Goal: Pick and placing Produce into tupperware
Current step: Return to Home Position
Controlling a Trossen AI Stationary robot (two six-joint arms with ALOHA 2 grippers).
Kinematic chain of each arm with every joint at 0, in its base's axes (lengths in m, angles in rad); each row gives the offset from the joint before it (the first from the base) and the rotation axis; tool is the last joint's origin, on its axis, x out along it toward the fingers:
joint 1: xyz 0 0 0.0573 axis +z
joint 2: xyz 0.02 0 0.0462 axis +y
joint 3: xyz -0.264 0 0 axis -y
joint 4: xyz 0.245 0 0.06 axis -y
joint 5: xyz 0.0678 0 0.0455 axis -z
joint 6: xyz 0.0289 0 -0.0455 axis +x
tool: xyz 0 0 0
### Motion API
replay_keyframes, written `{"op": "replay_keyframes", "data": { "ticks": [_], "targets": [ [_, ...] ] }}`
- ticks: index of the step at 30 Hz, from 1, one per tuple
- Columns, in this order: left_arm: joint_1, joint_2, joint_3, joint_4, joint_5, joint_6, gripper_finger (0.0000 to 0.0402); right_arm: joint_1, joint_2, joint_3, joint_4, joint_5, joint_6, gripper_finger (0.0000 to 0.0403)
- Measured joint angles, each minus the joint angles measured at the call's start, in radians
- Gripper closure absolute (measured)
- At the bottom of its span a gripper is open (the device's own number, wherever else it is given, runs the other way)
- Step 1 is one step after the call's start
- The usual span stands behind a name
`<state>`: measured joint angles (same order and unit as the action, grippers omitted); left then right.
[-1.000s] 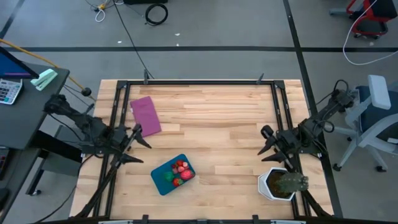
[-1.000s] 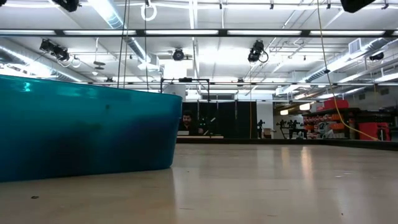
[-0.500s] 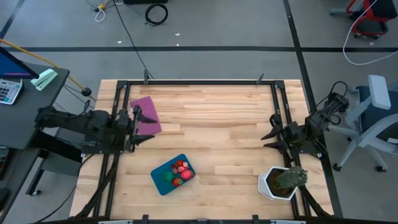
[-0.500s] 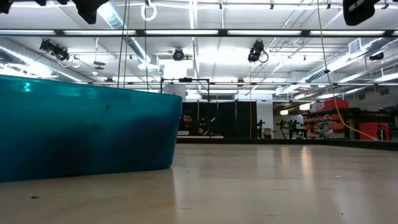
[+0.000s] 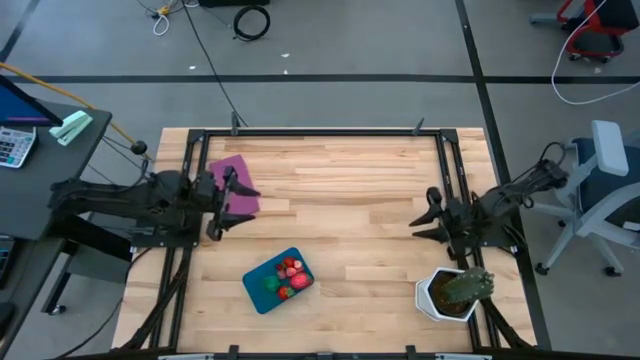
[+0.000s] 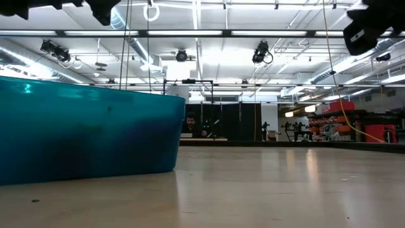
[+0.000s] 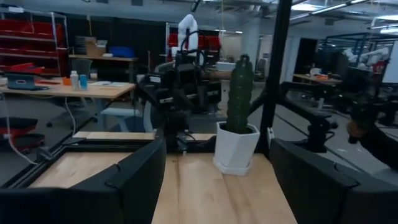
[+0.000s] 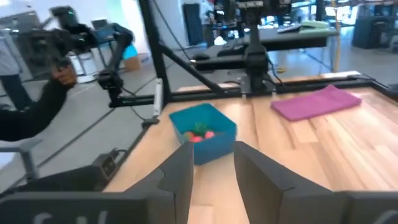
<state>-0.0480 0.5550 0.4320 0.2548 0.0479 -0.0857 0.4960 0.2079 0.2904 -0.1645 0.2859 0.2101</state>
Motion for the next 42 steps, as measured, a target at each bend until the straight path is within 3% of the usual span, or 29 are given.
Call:
{"op": "replay_keyframes", "data": {
  "ticks": [18, 27, 34, 42],
  "targets": [
    [0.219, 0.074, 0.000, 0.088, 0.198, -0.030, 0.0111, -0.303, -0.104, -0.071, 0.092, -0.350, -0.072, 0.0279],
    [0.248, 0.144, 0.001, 0.102, 0.201, -0.015, 0.0111, -0.379, -0.104, -0.218, 0.275, -0.429, -0.005, 0.0279],
    [0.259, 0.229, 0.001, 0.122, 0.234, -0.012, 0.0111, -0.407, -0.104, -0.248, 0.273, -0.435, 0.024, 0.0279],
    [0.302, 0.111, 0.000, 0.041, 0.273, -0.035, 0.0111, -0.409, -0.104, -0.248, 0.267, -0.487, 0.059, 0.0279]
  ]
}}
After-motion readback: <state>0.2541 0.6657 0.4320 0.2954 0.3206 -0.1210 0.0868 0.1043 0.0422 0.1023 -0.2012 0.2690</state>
